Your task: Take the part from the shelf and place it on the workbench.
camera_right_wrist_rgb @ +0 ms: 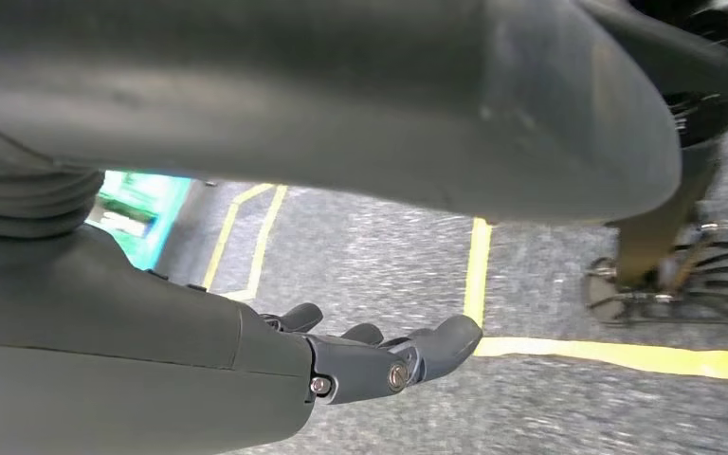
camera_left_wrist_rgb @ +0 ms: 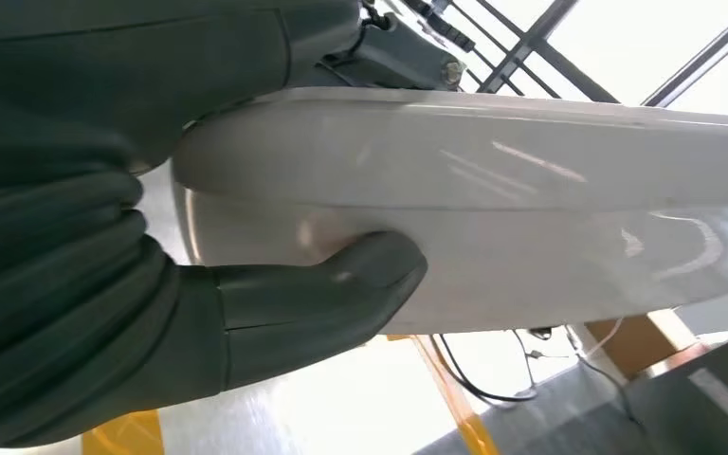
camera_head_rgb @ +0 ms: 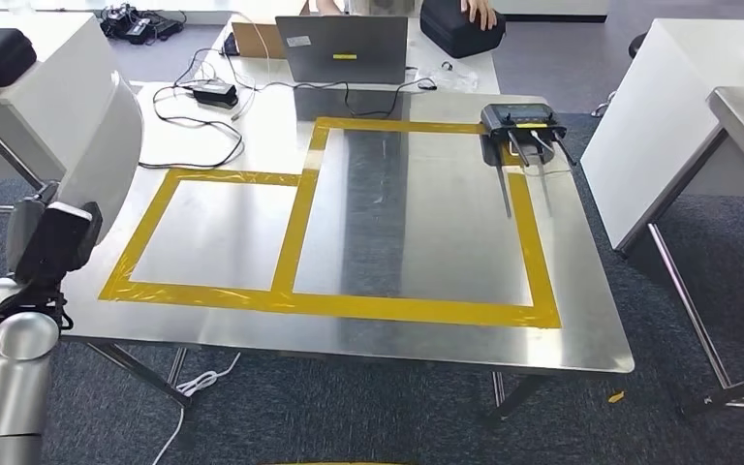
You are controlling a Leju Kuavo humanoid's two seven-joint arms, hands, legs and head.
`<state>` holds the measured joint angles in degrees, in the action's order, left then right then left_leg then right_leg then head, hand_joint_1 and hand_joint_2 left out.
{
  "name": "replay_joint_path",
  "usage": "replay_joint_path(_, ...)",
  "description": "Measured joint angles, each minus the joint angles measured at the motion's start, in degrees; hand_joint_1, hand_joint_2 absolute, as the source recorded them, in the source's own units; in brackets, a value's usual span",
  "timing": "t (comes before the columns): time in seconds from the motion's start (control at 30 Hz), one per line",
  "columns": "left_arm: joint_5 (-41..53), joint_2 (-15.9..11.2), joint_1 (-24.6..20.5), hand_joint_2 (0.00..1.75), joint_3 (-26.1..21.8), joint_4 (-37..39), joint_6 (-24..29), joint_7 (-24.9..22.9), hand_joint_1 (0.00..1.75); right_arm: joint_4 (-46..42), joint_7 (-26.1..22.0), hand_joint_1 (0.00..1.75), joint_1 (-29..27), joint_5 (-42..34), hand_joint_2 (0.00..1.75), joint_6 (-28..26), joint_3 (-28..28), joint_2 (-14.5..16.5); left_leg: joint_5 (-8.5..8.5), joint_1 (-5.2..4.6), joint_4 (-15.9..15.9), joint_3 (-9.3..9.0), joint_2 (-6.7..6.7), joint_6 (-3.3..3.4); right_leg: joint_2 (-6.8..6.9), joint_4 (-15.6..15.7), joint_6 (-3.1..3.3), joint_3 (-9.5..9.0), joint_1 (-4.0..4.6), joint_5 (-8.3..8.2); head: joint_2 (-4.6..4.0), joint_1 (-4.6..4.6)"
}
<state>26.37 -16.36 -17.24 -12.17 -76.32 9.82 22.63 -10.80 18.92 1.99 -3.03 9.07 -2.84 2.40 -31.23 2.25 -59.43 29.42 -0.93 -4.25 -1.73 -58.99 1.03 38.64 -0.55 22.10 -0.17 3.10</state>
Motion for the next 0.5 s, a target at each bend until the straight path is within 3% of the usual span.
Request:
replay_joint_path(0.07,5.33,-0.43,-3.32,1.75,3.95,6.75,2.88,1.34,1.75,0.01,-0.43,0.0,0.03,0.34,0.0,0.0,0.01,-0.06,-0.05,-0.03,0.23,0.43,0.01,1.49,0.07,-0.1,-0.39,0.43,0.28,-0.02,0.0,-0.02)
replay_joint_path(0.1,7.37,-0.49,-4.98,1.75,6.1,9.97,3.88,1.97,1.75,0.01,-0.35,0.0,-0.01,0.55,0.0,0.0,0.01,-0.06,0.38,0.06,0.14,0.5,-0.09,1.85,0.12,0.06,-0.19,0.49,0.36,-0.15,0.0,-0.2)
replay_joint_path(0.2,12.26,-0.15,-10.62,1.75,12.78,20.08,6.81,3.34,1.75,0.01,0.02,0.0,0.06,1.17,0.0,0.01,0.03,-0.06,0.68,0.06,0.18,0.65,-0.21,2.13,0.19,0.73,1.06,0.17,0.48,-0.75,0.0,-0.42)
replay_joint_path(0.27,14.83,0.39,-13.98,1.75,16.93,26.53,8.63,3.57,1.75,0.01,0.06,0.0,0.1,1.48,0.0,0.01,0.03,-0.07,0.69,-0.03,0.19,0.64,-0.21,2.29,0.17,1.02,1.4,-0.01,0.49,-0.94,0.0,-0.45)
replay_joint_path(0.43,18.96,2.1,-20.48,1.75,24.24,38.16,11.9,2.62,1.75,0.01,0.08,0.0,0.05,2.14,0.0,0.01,0.06,-0.07,0.45,-0.35,0.2,0.6,-0.15,2.72,0.15,1.16,1.34,-0.08,0.38,-0.98,0.0,-0.48)
replay_joint_path(0.5,20.19,2.87,-22.63,1.75,26.3,41.77,13.44,2.03,1.75,0.01,0.08,0.0,0.05,2.57,0.0,0.01,0.16,-0.1,0.34,-0.43,0.21,0.59,-0.15,2.88,0.19,1.16,0.79,-0.08,0.31,-0.82,0.0,-0.47)
